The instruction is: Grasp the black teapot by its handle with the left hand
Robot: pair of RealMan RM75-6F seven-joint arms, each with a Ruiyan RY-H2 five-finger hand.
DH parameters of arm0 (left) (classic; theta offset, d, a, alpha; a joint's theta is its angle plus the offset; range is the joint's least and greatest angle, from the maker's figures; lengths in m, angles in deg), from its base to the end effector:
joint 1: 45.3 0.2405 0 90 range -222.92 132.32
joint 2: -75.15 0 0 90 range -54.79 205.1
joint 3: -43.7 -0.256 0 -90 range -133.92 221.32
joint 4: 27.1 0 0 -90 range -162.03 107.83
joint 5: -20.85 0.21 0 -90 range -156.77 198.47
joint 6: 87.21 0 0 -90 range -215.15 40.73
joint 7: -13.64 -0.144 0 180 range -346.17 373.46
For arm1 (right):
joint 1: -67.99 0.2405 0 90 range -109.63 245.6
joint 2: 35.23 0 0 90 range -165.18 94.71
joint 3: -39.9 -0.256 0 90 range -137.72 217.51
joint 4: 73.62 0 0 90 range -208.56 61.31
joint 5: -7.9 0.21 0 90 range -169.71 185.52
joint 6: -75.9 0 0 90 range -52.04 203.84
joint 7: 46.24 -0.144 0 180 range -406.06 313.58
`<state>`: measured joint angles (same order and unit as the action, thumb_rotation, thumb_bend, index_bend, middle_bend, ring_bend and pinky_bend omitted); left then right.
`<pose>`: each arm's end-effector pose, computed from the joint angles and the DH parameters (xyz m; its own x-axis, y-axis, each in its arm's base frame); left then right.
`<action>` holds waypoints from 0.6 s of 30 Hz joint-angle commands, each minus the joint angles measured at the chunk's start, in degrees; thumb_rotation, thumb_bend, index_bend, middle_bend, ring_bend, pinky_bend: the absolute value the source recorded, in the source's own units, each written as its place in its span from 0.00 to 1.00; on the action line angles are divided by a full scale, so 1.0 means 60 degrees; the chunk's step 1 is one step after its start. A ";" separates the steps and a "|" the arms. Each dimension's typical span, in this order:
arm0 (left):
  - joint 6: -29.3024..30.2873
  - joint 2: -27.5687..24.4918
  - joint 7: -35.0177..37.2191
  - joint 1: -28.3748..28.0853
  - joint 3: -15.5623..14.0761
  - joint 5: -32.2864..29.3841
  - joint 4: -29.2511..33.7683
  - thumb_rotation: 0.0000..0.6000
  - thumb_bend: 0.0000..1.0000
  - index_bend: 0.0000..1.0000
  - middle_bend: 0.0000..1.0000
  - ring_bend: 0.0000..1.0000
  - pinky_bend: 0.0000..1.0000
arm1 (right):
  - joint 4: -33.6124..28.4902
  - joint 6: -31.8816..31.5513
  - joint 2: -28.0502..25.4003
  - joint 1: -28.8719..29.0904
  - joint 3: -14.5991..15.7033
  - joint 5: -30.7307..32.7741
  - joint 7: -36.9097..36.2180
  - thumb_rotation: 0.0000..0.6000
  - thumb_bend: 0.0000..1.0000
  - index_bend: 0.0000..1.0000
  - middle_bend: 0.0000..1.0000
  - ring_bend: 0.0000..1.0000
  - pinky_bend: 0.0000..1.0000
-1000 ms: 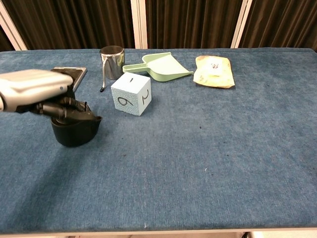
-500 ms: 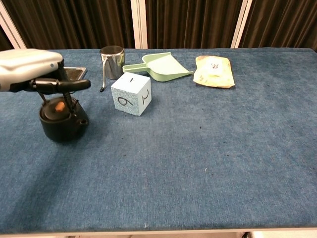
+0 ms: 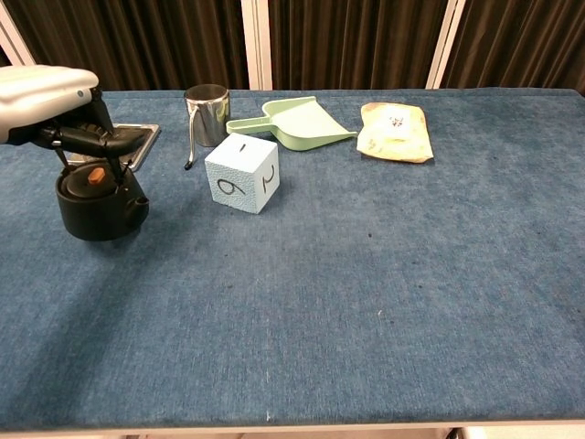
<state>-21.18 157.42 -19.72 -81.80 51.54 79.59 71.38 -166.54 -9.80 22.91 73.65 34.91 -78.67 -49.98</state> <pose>-0.1654 0.3078 0.0233 0.5103 0.1961 0.8374 0.8496 -0.2663 -0.4553 -0.3072 -0.1933 0.1979 0.4183 0.0571 0.9065 -0.9066 -0.0353 0.4205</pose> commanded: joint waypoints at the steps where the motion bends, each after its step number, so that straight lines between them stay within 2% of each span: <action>1: 0.0033 0.0013 0.0019 -0.0009 0.0033 -0.0014 -0.0057 0.60 0.40 1.00 1.00 1.00 0.39 | -0.0005 -0.0024 0.0000 -0.0016 0.0010 -0.0021 -0.0004 1.00 0.08 0.00 0.02 0.00 0.00; 11: 0.0178 0.0011 -0.0033 -0.0033 0.0095 0.0053 -0.0167 0.66 0.42 1.00 1.00 1.00 0.45 | -0.0019 -0.0100 0.0011 -0.0074 0.0037 -0.0074 -0.0016 1.00 0.08 0.00 0.02 0.00 0.00; 18: 0.0321 0.0066 -0.0649 -0.0208 0.0166 -0.0021 -0.0148 0.65 0.43 1.00 1.00 1.00 0.48 | -0.0016 -0.0132 0.0017 -0.0106 0.0044 -0.0082 -0.0020 1.00 0.08 0.00 0.02 0.00 0.00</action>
<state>-19.54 157.69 -22.80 -82.73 52.41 79.63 70.44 -166.64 -10.59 23.01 73.01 35.18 -79.15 -50.10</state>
